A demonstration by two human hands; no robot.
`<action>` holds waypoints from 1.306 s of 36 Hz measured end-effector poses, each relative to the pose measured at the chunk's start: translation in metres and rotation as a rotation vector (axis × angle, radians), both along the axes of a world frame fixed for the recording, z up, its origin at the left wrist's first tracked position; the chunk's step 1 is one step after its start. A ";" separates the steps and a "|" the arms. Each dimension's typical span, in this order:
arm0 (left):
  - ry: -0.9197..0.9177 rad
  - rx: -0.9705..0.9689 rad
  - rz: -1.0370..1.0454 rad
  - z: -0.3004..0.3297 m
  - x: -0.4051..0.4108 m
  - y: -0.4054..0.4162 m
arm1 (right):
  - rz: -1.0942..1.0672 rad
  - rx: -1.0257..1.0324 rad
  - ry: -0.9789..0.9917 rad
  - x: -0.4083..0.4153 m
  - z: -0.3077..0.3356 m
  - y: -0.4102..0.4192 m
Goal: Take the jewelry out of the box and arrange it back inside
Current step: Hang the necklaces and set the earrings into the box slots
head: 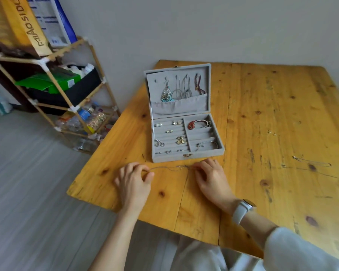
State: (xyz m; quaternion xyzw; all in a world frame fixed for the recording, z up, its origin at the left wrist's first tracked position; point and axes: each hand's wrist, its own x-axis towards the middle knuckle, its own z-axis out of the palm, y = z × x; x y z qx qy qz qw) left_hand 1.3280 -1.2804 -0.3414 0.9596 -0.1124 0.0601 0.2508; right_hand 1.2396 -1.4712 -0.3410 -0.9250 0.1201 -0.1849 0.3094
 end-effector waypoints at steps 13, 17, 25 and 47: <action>-0.056 -0.157 -0.422 0.031 0.005 -0.012 | 0.116 0.243 0.121 -0.002 0.024 0.001; 0.002 -0.356 -0.590 0.082 0.009 -0.036 | 0.240 0.595 0.236 0.002 0.050 0.006; 0.200 -0.404 -0.816 0.146 0.020 -0.092 | 0.442 1.336 0.152 -0.004 0.082 -0.006; 0.323 -0.424 -0.911 0.141 -0.009 -0.219 | -0.445 0.689 -0.197 -0.085 0.120 -0.136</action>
